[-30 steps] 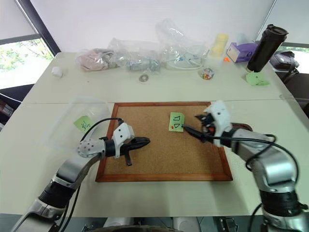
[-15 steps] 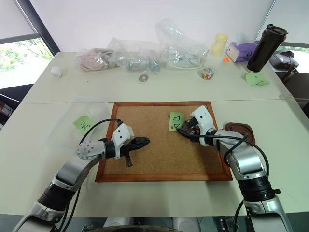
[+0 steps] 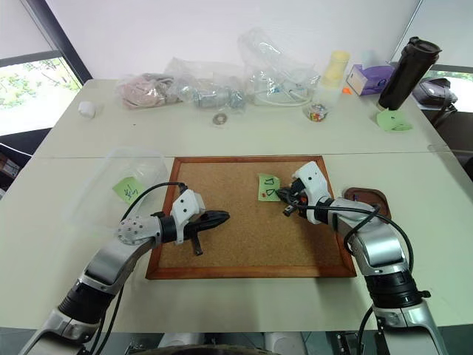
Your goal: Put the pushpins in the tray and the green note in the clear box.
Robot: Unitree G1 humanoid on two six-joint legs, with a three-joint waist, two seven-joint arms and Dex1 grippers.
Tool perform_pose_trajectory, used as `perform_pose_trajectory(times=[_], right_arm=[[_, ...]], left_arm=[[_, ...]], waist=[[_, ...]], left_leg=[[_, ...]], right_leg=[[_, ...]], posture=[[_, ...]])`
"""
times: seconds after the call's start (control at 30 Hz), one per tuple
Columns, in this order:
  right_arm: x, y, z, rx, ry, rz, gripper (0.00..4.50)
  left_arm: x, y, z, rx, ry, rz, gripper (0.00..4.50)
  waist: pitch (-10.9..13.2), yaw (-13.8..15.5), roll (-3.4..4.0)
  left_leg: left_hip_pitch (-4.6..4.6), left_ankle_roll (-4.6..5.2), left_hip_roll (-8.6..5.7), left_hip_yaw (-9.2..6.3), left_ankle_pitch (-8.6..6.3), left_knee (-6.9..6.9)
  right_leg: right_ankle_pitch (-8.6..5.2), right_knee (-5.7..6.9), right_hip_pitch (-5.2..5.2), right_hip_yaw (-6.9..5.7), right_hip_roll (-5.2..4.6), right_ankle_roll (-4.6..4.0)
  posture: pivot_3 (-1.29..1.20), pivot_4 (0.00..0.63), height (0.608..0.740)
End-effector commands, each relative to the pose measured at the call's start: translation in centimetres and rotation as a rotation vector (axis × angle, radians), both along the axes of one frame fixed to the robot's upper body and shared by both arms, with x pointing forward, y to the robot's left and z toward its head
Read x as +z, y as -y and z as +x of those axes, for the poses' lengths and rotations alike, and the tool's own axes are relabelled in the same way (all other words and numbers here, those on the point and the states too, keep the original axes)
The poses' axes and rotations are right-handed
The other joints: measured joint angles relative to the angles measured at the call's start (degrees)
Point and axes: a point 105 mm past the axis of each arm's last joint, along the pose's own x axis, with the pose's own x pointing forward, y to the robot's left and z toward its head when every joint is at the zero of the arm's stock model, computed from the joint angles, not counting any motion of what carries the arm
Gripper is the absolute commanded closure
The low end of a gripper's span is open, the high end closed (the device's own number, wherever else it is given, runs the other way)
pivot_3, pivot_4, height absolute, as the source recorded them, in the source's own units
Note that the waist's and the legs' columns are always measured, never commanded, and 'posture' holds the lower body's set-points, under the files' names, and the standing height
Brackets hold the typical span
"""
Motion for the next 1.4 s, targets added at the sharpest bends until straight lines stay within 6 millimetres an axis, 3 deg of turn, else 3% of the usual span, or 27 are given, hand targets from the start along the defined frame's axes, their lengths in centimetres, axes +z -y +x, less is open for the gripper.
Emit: perform_pose_trajectory(times=[0.03, 0.57, 0.67, 0.83, 1.1, 1.4], right_arm=[[2.5, 1.7, 0.4, -0.067, 0.088, 0.002, 4.48], [2.6, 2.0, 0.4, -0.087, 0.053, 0.043, 4.48], [2.6, 1.8, 0.3, -0.080, 0.041, 0.052, 3.52], [2.5, 2.2, 0.6, -0.116, 0.043, 0.051, 1.01], [3.5, 3.4, 0.3, -0.142, 0.059, 0.066, 1.01], [1.8, 0.2, -0.6, -0.067, 0.001, 0.117, 1.01]], left_arm=[[-3.1, -0.9, -1.3, 0.001, -0.128, 0.067, 4.50], [-3.0, -0.5, -1.0, 0.001, -0.127, 0.067, 4.50], [-3.0, -0.4, -1.0, 0.002, -0.128, 0.066, 4.50], [-3.0, -0.4, -1.1, 0.001, -0.130, 0.066, 4.50], [-2.8, -0.6, -1.1, 0.005, -0.131, 0.066, 4.50], [-2.9, -0.5, -1.0, 0.002, -0.129, 0.068, 4.50]], waist=[[0.00, 0.07, 0.00], [0.00, 0.22, 0.00], [0.00, 0.19, 0.00], [-0.01, 0.15, 0.01], [0.00, 0.15, 0.01], [-0.01, 0.12, 0.00]], left_leg=[[0.00, 0.00, 0.00, 0.00, 0.00, 0.00], [-0.03, 0.01, -0.02, 0.00, -0.01, 0.00], [-0.03, 0.01, -0.02, 0.00, -0.01, 0.00], [0.00, 0.01, -0.02, 0.00, -0.01, 0.00], [-0.01, 0.01, -0.02, 0.00, -0.01, 0.00], [-0.01, 0.02, -0.01, -0.01, -0.01, -0.01]], right_leg=[[0.00, 0.00, 0.00, 0.00, 0.00, 0.00], [0.00, -0.02, 0.00, -0.01, -0.04, 0.00], [0.00, -0.03, 0.00, -0.01, -0.04, 0.00], [0.00, -0.02, 0.02, -0.01, -0.04, 0.00], [0.00, -0.02, 0.02, -0.02, -0.04, 0.00], [0.00, -0.02, 0.02, -0.01, -0.03, 0.00]], posture=[[0.00, 0.150, 0.740], [0.00, 0.150, 0.740], [0.00, 0.150, 0.740], [0.00, 0.150, 0.740], [0.00, 0.150, 0.740], [0.00, 0.150, 0.740]])
